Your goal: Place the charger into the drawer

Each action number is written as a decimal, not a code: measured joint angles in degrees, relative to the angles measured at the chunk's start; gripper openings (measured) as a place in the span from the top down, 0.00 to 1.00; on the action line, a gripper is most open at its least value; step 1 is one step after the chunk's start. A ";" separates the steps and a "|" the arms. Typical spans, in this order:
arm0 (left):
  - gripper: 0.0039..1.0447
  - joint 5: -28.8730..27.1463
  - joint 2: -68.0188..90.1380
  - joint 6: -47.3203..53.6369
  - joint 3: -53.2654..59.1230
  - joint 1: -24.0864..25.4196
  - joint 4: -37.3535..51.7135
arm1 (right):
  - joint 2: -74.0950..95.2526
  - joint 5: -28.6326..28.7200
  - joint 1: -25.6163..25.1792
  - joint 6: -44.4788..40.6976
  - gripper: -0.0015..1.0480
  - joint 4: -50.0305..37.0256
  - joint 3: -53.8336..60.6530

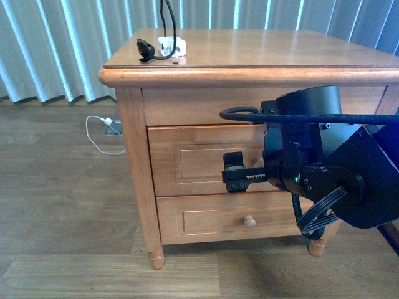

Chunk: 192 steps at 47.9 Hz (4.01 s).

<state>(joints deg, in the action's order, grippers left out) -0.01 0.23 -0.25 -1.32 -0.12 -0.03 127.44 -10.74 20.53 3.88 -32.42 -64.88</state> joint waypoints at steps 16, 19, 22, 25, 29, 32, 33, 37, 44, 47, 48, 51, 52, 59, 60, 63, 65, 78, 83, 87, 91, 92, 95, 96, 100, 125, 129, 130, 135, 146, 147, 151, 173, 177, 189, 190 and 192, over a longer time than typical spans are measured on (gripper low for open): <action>0.06 0.00 0.00 0.00 0.00 0.00 0.00 | 0.46 -0.87 -0.15 -0.07 0.08 -0.48 0.00; 0.06 0.00 0.00 0.00 0.00 0.00 0.00 | 0.55 -1.25 -0.15 -0.11 0.14 -0.83 0.00; 0.06 -0.02 0.00 0.00 0.00 0.00 0.00 | 0.61 -1.68 -0.15 -0.37 0.26 -1.20 0.00; 0.06 -0.02 0.00 0.00 0.00 0.00 0.00 | 0.63 -1.86 -0.15 -0.46 0.34 -1.42 0.02; 0.06 0.00 0.00 0.00 0.00 0.00 0.00 | 0.70 -1.92 -0.15 -0.50 0.46 -1.51 0.04; 0.06 0.00 0.00 0.00 0.00 0.00 0.00 | 0.74 -1.64 -0.11 -0.55 0.54 -1.57 0.04; 0.06 0.00 0.00 0.00 0.00 0.00 0.00 | 0.74 -1.57 -0.09 -0.59 0.56 -1.60 0.04; 0.06 0.00 0.00 0.00 0.00 0.00 0.00 | 0.83 -1.11 0.11 -0.72 0.68 -1.66 0.07; 0.06 0.00 0.00 0.00 0.00 0.00 0.00 | 0.85 -0.87 0.22 -1.11 0.78 -1.88 0.50; 0.06 0.00 0.00 0.00 0.00 0.00 0.00 | 0.81 -0.70 0.22 -1.09 0.78 -2.01 0.87; 0.06 0.00 0.00 0.00 0.00 0.00 0.00 | 0.79 -0.52 0.22 -1.07 0.78 -2.01 1.09; 0.06 0.00 0.00 0.00 0.00 0.00 0.00 | 0.39 -0.09 0.17 -1.09 0.78 -2.19 1.79; 0.06 0.00 0.00 0.00 0.00 0.00 0.00 | 0.15 0.11 0.15 -1.07 0.78 -2.25 2.14; 0.06 0.00 0.00 0.00 0.00 0.00 0.00 | -2.82 0.72 0.22 -1.07 0.78 -2.03 6.82; 0.06 0.00 0.00 0.00 0.00 0.00 0.00 | -3.17 0.74 0.24 -1.07 0.78 -1.90 7.30; 0.06 0.00 0.00 0.00 0.00 0.00 0.00 | -5.05 1.01 0.35 -1.05 0.78 -1.07 9.66; 0.06 0.00 0.00 0.00 0.00 0.00 0.00 | -6.69 1.55 0.37 -1.01 0.78 -0.39 11.74; 0.06 0.00 0.00 0.00 0.00 0.00 0.00 | -20.22 6.51 0.57 -4.55 0.79 5.09 27.58; 0.06 0.00 0.00 0.00 0.00 0.00 0.00 | -24.52 8.00 0.59 -5.57 0.79 6.40 32.30; 0.06 0.00 0.00 0.00 0.00 0.00 0.00 | -27.93 8.76 0.61 -5.84 0.79 7.32 35.67; 0.06 0.00 0.00 0.00 0.00 0.00 0.00 | -31.63 9.99 0.66 -6.32 0.79 9.05 38.82; 0.06 0.00 0.00 0.00 0.00 0.00 0.00 | -32.20 9.99 0.72 -6.54 0.77 9.01 39.41; 0.06 0.00 0.00 0.00 0.00 0.00 0.00 | -33.79 9.25 0.76 -6.01 0.66 9.70 40.96; 0.06 0.00 0.00 0.00 0.00 0.00 0.00 | -34.36 8.79 0.70 -5.81 0.63 9.97 41.75; 0.06 -0.02 0.00 0.00 0.00 0.00 0.00 | -36.26 7.96 0.15 -5.53 0.53 10.38 43.82; 0.06 0.00 0.00 0.00 0.00 0.00 0.00 | -85.20 24.55 -15.96 -5.62 0.08 41.51 40.63; 0.06 0.00 0.00 0.00 0.00 0.00 0.00 | -89.59 27.91 -19.78 -5.60 0.08 44.85 39.19; 0.06 0.00 0.00 0.00 0.00 0.00 0.00 | -90.71 29.03 -20.83 -5.60 0.08 45.90 38.80; 0.06 0.00 0.00 0.00 0.00 0.00 0.00 | -96.17 35.19 -26.27 -5.62 0.08 51.54 37.59; 0.06 0.00 0.00 0.00 0.00 0.00 0.00 | -105.68 43.58 -34.58 -5.62 0.08 58.64 38.75; 0.06 0.00 0.00 0.00 0.00 0.00 0.00 | -106.18 44.33 -35.28 -5.42 0.08 58.60 38.95; 0.06 0.00 0.00 0.00 0.00 0.00 0.00 | -107.67 45.64 -36.92 -3.85 0.08 55.54 40.15; 0.06 -0.02 0.00 0.00 0.00 0.00 0.00 | -118.16 11.72 -21.49 -3.61 0.47 35.47 52.13; 0.06 -0.04 0.00 0.00 0.00 0.00 0.00 | -119.01 11.17 -20.92 -3.65 0.61 35.04 54.21; 0.06 -0.02 0.00 0.00 0.00 0.00 0.00 | -121.63 10.95 -20.76 -3.87 0.99 33.83 57.88; 0.06 -0.02 0.00 0.00 0.00 0.00 0.00 | -121.77 10.95 -20.76 -3.85 0.98 33.81 58.10; 0.06 -0.02 0.00 0.00 0.00 0.00 0.00 | -121.94 10.93 -20.76 -3.85 0.91 33.79 58.45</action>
<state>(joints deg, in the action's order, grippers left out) -0.03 0.23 -0.25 -1.32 -0.12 -0.03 5.50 0.19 -0.23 0.03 1.37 -6.44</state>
